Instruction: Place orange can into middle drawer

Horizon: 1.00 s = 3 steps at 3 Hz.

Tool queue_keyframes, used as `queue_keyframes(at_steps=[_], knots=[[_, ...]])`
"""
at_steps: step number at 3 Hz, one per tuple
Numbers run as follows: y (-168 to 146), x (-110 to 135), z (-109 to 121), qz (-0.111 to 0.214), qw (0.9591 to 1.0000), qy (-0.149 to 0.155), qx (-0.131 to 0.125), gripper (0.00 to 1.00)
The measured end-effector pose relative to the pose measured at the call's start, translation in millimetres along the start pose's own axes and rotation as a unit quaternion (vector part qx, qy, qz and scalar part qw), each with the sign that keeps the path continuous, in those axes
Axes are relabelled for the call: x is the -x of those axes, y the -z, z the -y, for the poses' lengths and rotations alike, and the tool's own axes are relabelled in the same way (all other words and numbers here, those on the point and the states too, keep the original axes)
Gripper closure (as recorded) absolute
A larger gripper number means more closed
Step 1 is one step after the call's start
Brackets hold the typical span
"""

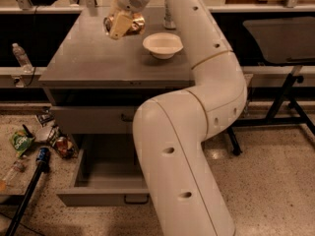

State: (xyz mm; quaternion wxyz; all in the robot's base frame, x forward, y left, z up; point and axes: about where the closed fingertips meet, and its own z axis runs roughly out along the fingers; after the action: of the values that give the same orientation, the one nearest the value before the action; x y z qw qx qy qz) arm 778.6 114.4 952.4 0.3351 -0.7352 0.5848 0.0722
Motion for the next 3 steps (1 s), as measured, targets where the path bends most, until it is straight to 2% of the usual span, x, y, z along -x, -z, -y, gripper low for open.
queue_keyframes(at_steps=[1,2,3], knots=[[-0.5,3.8,-5.9,0.037,0.9991,-0.019,0.011,1.00],[0.5,0.6,-5.4,0.039,0.9986,-0.033,0.009,1.00],[2.6,-4.3,-5.1,0.021,0.9985,-0.051,-0.003,1.00]])
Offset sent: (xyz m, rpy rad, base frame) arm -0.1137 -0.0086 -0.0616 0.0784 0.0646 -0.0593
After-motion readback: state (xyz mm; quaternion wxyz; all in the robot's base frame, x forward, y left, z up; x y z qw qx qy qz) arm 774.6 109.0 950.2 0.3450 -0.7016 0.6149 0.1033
